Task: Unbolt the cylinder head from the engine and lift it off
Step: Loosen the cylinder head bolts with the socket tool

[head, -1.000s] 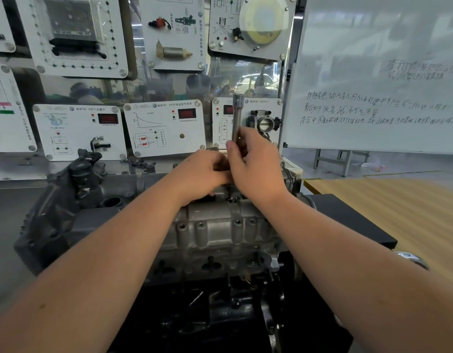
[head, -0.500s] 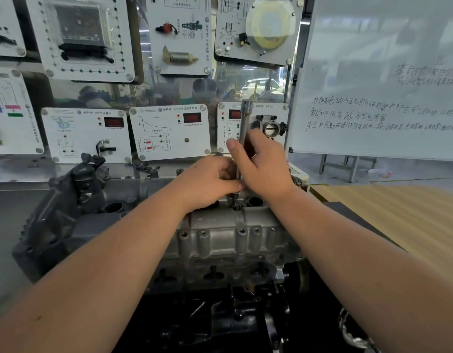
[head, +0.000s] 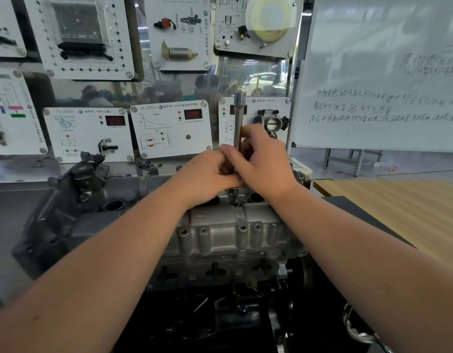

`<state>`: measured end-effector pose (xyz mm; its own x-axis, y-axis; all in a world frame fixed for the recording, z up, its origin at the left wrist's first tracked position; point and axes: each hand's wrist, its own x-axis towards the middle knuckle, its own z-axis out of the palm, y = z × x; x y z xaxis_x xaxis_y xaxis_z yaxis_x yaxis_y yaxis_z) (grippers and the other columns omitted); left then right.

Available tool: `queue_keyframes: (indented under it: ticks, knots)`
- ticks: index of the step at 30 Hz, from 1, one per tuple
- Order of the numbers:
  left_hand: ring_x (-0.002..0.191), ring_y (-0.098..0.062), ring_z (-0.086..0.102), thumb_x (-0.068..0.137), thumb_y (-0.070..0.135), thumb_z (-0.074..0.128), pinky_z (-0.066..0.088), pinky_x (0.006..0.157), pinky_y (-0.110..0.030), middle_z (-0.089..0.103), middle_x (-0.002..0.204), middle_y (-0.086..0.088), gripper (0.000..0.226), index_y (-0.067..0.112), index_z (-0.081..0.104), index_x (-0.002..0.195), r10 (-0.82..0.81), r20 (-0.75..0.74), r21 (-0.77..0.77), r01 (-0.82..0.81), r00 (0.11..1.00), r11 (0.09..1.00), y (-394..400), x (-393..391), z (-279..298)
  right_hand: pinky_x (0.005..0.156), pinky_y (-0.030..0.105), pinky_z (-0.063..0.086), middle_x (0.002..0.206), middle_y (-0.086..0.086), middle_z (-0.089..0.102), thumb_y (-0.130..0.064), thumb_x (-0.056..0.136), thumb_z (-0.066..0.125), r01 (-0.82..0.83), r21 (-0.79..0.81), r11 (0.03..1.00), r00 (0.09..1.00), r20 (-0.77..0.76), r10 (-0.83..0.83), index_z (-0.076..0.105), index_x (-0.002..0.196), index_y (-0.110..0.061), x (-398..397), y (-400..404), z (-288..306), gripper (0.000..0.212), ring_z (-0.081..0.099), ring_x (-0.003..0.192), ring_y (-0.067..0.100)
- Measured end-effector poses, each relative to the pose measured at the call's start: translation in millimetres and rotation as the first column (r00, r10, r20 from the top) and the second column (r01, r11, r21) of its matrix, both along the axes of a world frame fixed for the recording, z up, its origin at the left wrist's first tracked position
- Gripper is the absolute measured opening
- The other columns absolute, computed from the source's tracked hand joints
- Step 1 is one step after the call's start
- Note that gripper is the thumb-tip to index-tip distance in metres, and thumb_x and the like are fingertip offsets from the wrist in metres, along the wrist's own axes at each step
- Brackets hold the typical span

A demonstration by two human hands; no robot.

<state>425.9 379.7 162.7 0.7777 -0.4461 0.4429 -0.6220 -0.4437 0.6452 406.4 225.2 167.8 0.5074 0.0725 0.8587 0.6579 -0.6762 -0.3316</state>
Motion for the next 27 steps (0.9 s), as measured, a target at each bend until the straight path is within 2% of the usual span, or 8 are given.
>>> queue_keyframes:
  ticks: [4,8,13,16,19,22,24,27]
  knots:
    - [0.08,0.001,0.071,0.093,0.022,0.07,0.052,0.055,-0.015,0.077,0.091,0.018,0.015,0.037,0.072,0.096,-0.044,-0.089,-0.016,0.042,0.995,0.999,-0.4,0.6,-0.6,0.062,0.041,0.046,0.069,0.01,0.061,-0.027,0.1,0.062,0.013,-0.016,1.0,1.0,0.0,-0.013,0.057,0.096,0.001,-0.8,0.6,-1.0,0.028,0.061,0.066,0.029]
    - [0.079,-0.005,0.071,0.09,0.026,0.073,0.058,0.058,-0.024,0.077,0.09,0.012,0.011,0.03,0.073,0.1,-0.032,-0.05,0.032,0.034,0.998,0.999,1.7,0.2,1.1,0.056,0.039,0.038,0.058,-0.005,0.043,-0.021,0.102,0.056,0.028,-0.034,0.999,1.0,-0.003,-0.028,0.045,0.082,-0.009,-1.0,0.9,-0.1,0.026,0.051,0.057,0.028]
    - [0.077,-0.017,0.067,0.084,0.031,0.074,0.057,0.06,-0.034,0.073,0.085,0.002,0.011,0.034,0.069,0.093,-0.015,0.001,0.054,0.015,1.0,0.998,0.4,-0.9,1.4,0.061,0.032,0.046,0.068,-0.006,0.056,-0.03,0.098,0.065,0.023,-0.039,0.999,1.0,0.021,-0.023,0.059,0.114,-0.001,-4.8,3.4,0.8,0.034,0.06,0.066,0.02]
    - [0.081,-0.01,0.071,0.087,0.027,0.074,0.058,0.054,-0.028,0.077,0.091,0.007,0.013,0.03,0.072,0.099,-0.019,-0.052,0.029,0.021,0.998,0.999,-0.1,0.9,0.0,0.059,0.034,0.045,0.069,0.005,0.06,-0.027,0.1,0.061,0.035,-0.041,0.999,0.999,0.01,-0.034,0.057,0.103,-0.002,-3.3,2.4,1.0,0.026,0.06,0.064,0.026]
    - [0.08,0.0,0.071,0.092,0.02,0.072,0.053,0.054,-0.016,0.078,0.092,0.014,0.013,0.03,0.074,0.1,-0.048,-0.096,0.005,0.049,0.994,0.999,-0.2,0.3,0.1,0.051,0.033,0.035,0.059,-0.003,0.045,-0.021,0.103,0.056,0.037,-0.037,0.999,0.999,-0.003,-0.038,0.046,0.086,-0.01,-1.2,1.9,0.0,0.022,0.049,0.054,0.022]
    - [0.08,-0.003,0.072,0.089,0.024,0.074,0.056,0.058,-0.023,0.078,0.089,0.014,0.01,0.032,0.074,0.095,-0.034,-0.064,0.024,0.035,0.997,0.999,1.0,-0.6,1.1,0.048,0.033,0.03,0.056,-0.006,0.04,-0.017,0.102,0.055,0.04,-0.034,0.999,0.999,0.01,-0.04,0.042,0.082,-0.011,0.1,1.3,-0.8,0.025,0.043,0.05,0.016]
    - [0.075,-0.005,0.07,0.086,0.027,0.076,0.052,0.055,-0.02,0.076,0.083,0.013,0.011,0.036,0.071,0.092,-0.024,-0.032,0.037,0.025,0.999,0.999,1.2,-1.8,2.0,0.049,0.029,0.032,0.057,-0.007,0.044,-0.024,0.1,0.06,0.033,-0.056,0.998,0.999,0.019,-0.032,0.051,0.09,-0.009,-1.3,1.6,-1.1,0.02,0.045,0.051,0.013]
    - [0.068,-0.005,0.069,0.084,0.025,0.077,0.046,0.047,-0.012,0.073,0.077,0.01,0.017,0.039,0.068,0.088,-0.029,-0.011,0.033,0.029,1.0,0.999,0.0,-3.3,2.2,0.06,0.031,0.045,0.071,0.0,0.059,-0.034,0.097,0.065,0.038,-0.061,0.997,0.999,0.011,-0.038,0.057,0.116,-0.002,-4.3,3.6,-0.3,0.037,0.059,0.066,0.021]
